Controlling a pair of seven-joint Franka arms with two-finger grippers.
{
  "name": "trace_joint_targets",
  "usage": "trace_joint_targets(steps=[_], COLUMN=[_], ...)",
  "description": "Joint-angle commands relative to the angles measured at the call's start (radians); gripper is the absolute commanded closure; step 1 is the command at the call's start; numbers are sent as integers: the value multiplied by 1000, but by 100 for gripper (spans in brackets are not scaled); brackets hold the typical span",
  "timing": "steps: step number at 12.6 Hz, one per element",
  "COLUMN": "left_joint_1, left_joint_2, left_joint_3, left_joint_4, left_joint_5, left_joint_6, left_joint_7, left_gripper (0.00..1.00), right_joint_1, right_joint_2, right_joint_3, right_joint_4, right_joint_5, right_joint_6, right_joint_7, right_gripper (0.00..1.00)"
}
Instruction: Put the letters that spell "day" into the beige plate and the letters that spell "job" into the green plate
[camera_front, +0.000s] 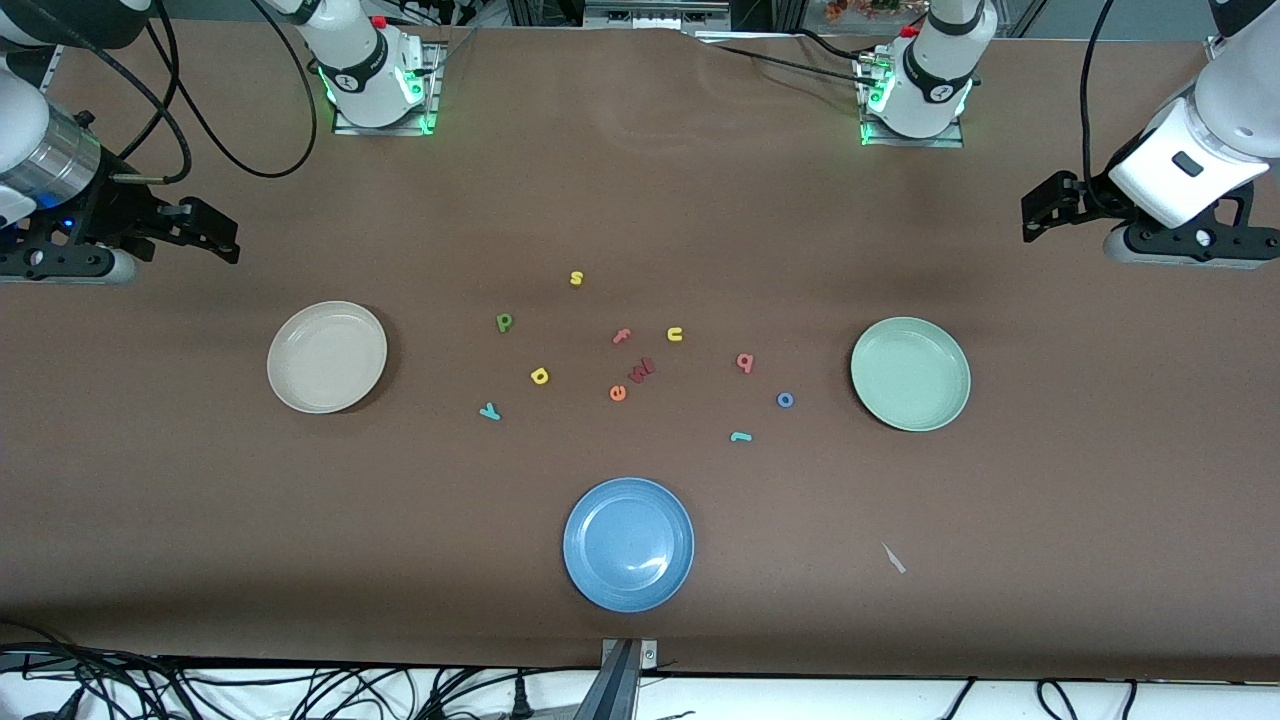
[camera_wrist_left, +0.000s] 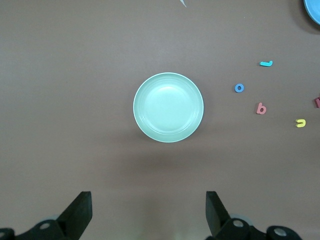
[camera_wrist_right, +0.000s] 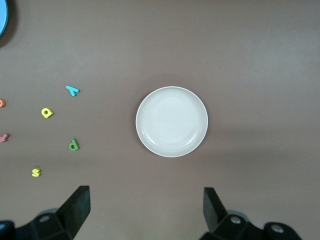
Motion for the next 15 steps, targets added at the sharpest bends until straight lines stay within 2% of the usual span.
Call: trace_joint_targets(steps=[1,15], left_joint_1=[11,11], left_joint_2=[4,6], left_joint_3=[-5,-5], left_joint_4=[20,20], left_joint_5=[-16,-16], left_joint_6=[-17,-17], left_joint_7=[12,12], left_gripper=[0,0], right_joint_1=[-3,-6], right_joint_2=[5,5], right_joint_3=[2,1], right_joint_4=[17,18], right_joint_5=[6,6], right_joint_6=[-15,-16], right_joint_7=[9,1], right_gripper=[0,0])
